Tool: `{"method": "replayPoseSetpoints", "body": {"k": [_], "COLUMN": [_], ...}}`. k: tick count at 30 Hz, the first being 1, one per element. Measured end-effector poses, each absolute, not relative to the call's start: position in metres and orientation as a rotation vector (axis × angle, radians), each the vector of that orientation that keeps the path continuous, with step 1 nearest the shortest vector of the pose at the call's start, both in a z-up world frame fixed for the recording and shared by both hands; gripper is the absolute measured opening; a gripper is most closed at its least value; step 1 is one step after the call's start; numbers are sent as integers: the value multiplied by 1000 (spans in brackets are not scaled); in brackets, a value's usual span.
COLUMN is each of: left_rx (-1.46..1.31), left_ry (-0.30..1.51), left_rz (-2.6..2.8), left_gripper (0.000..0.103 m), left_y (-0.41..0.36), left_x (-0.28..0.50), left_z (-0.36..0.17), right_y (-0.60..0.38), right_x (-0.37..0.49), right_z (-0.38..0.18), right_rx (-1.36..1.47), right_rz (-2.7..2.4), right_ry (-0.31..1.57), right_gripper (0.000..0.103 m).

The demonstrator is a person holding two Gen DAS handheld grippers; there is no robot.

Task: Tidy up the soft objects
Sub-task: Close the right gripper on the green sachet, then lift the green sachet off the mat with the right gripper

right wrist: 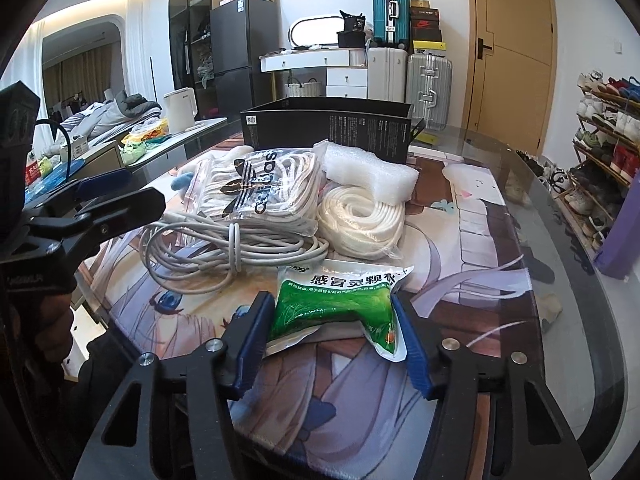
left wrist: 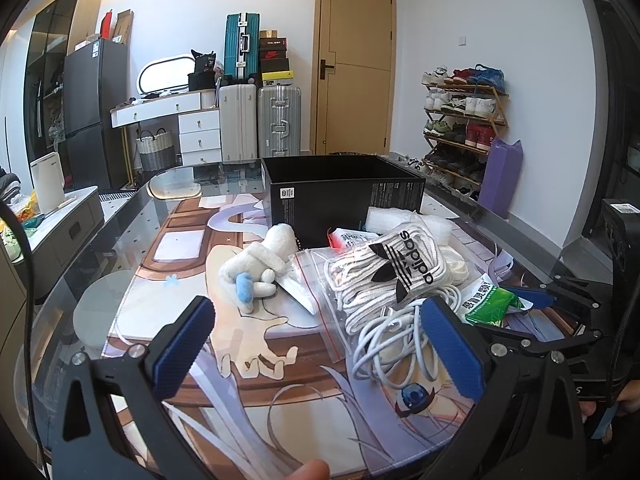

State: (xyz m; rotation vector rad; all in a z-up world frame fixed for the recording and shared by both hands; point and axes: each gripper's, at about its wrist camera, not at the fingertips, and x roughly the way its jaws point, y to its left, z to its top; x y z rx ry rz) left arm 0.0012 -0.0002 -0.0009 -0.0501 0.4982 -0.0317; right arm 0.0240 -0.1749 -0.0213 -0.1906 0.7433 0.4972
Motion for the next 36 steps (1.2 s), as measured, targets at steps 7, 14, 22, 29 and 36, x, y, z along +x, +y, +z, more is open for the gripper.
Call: {"method": "replayPoseSetpoints", "body": {"k": [7,14,22,29,36], "left_rx": [-52,-30,-27,18,41], "left_ry": [513,558,577,598,600], "left_rz": [-68,-99,-154,-234,-247], "left_gripper": [103,103,103,102,102], "left_y": [-5,-11,-14,-28,-33], "left_x": [1,6,12,12,10], "left_z": [-1,-3,-1,-2,0], "right_y": [-192,-203,-210,-214,-212], "right_x": [11,9,4,7,6], "right_z": [-13,-3,7,6,-1], "right_rx": [-125,-95,-91,-92,-62], "right_rz": [485,441,445,438,495], "right_ry": [703,646,616,647,688], "right_gripper": [58,57,56,40,71]}}
